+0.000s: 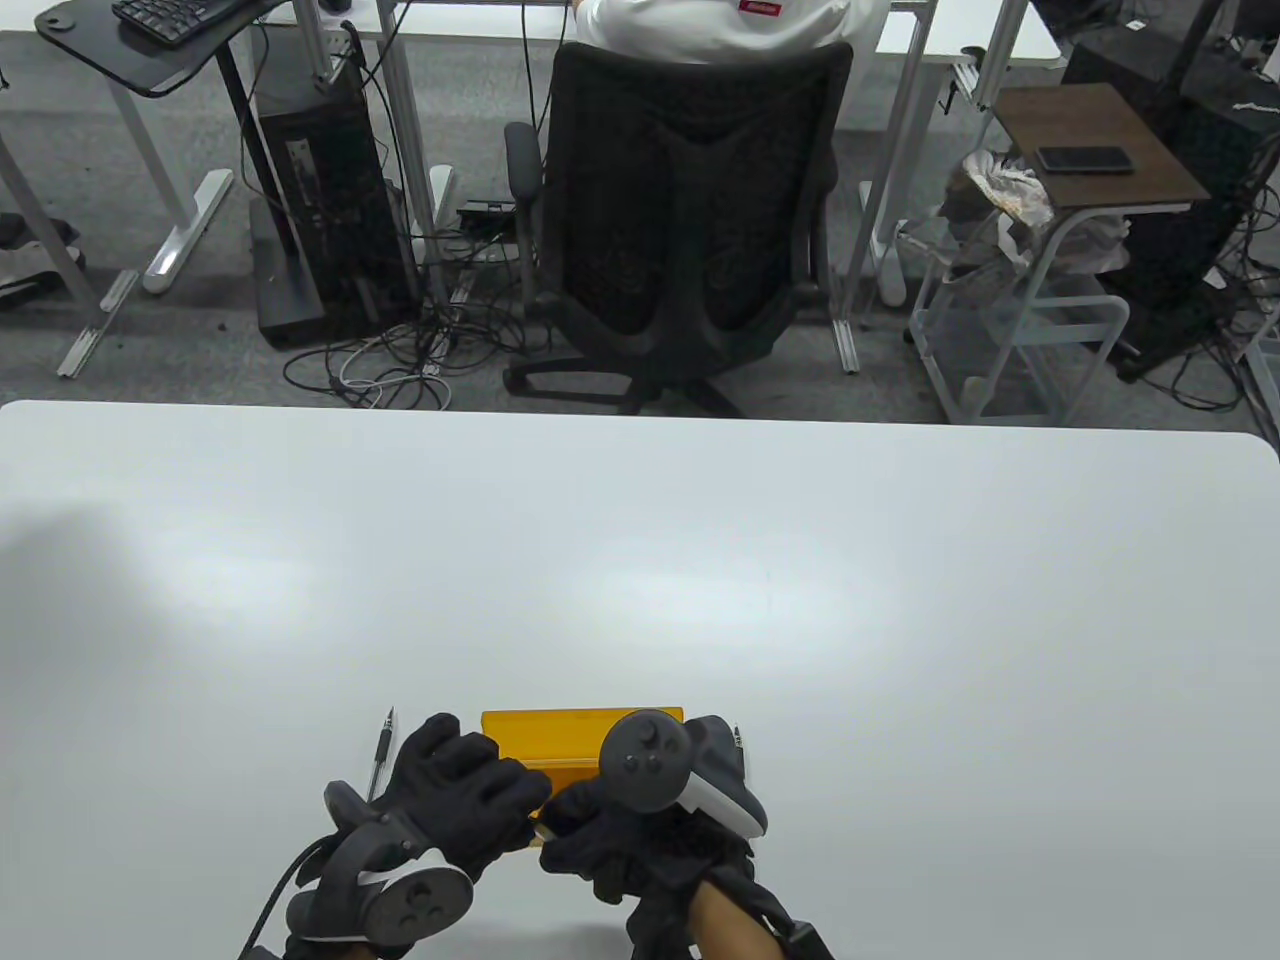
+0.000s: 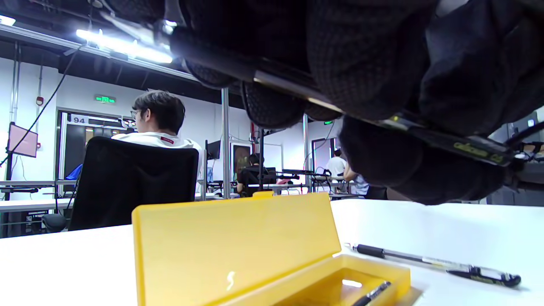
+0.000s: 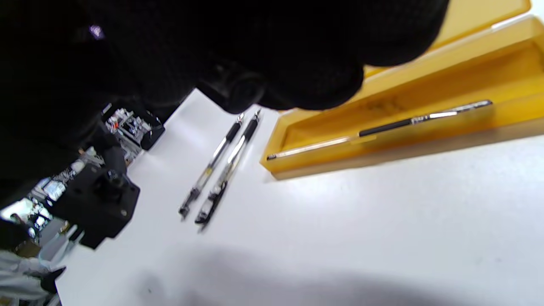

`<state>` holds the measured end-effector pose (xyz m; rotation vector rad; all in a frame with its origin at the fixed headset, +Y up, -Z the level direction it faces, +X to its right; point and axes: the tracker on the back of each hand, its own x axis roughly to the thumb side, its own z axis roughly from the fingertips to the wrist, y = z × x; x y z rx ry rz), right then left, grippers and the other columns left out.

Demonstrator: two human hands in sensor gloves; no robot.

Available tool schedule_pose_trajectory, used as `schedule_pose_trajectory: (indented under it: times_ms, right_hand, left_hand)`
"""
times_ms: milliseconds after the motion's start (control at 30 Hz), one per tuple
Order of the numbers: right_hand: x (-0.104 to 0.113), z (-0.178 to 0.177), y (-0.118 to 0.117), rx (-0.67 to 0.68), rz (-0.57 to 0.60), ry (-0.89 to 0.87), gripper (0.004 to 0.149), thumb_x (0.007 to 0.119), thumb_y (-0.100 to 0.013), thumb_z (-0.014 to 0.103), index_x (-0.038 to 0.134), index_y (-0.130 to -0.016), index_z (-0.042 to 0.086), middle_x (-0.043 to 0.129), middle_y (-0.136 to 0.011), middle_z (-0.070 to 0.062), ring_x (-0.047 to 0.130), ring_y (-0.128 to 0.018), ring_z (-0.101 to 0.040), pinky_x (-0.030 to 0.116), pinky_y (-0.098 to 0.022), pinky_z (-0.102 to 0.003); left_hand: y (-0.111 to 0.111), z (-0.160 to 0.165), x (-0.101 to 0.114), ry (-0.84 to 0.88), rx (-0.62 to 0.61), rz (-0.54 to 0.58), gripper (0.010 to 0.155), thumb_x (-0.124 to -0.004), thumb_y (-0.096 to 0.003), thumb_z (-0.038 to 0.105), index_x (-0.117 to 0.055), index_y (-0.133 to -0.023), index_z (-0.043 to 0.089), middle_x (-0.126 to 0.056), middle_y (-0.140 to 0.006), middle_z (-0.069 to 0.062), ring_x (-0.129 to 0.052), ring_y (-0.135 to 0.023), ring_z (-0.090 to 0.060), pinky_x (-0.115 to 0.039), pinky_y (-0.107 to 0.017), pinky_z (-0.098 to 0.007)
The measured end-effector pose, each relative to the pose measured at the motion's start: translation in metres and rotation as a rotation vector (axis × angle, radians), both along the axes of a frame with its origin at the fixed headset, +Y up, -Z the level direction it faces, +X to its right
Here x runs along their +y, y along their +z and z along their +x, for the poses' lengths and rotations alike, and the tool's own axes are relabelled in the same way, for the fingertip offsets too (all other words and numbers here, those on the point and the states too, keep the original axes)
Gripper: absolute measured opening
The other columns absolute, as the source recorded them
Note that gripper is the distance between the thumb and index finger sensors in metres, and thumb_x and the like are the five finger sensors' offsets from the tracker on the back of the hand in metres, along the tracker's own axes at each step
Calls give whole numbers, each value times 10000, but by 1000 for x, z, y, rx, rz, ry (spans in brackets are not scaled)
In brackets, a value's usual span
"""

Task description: Cap pen on the opposite end

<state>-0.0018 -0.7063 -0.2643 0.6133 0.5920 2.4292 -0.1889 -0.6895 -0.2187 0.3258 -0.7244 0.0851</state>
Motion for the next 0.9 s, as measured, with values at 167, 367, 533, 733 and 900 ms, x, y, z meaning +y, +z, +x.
schedule_pose_trajectory:
  times_ms: [167,367,533,733,900]
  right_hand:
    - [3,13,-6,-150,5,37,466,855,-417,358,922,-790,87,986,-590,-101,988,-346,-194,850,-281,-360]
    - [35,60,-9,-545,288,351,469,856,-431,363,928,-778,56,999,-555,-112,995,-277,-145,857,-225,-328]
    - [14,92,-19,-775,190,667,464,886,-430,340,935,-770,28,1009,-545,-144,999,-261,-145,861,-210,-328]
    - [-32,112,-30,-776,-96,932,461,911,-419,342,940,-773,48,1025,-562,-137,1006,-276,-150,860,-224,-338]
    - [-45,117,-29,-768,-152,1007,460,927,-407,348,945,-767,63,1036,-564,-129,1008,-273,-151,861,-223,-341]
  left_hand:
    - [-8,-11,3,88,101,0,667,-858,-503,395,-637,-1090,168,-721,-1080,-136,-616,-941,-374,-423,-730,-672]
    - [-17,-31,-2,172,234,-98,620,-835,-517,413,-702,-1054,134,-817,-992,-171,-706,-854,-396,-470,-695,-679]
    - [-22,-33,-8,141,290,-136,618,-833,-512,422,-715,-1046,134,-855,-954,-165,-744,-820,-389,-493,-685,-676]
    - [-24,-33,-10,130,305,-161,617,-835,-507,425,-725,-1040,135,-873,-933,-164,-760,-802,-387,-499,-681,-677]
    - [-24,-34,-10,133,314,-168,618,-835,-507,428,-727,-1038,133,-879,-926,-161,-766,-794,-384,-501,-680,-676]
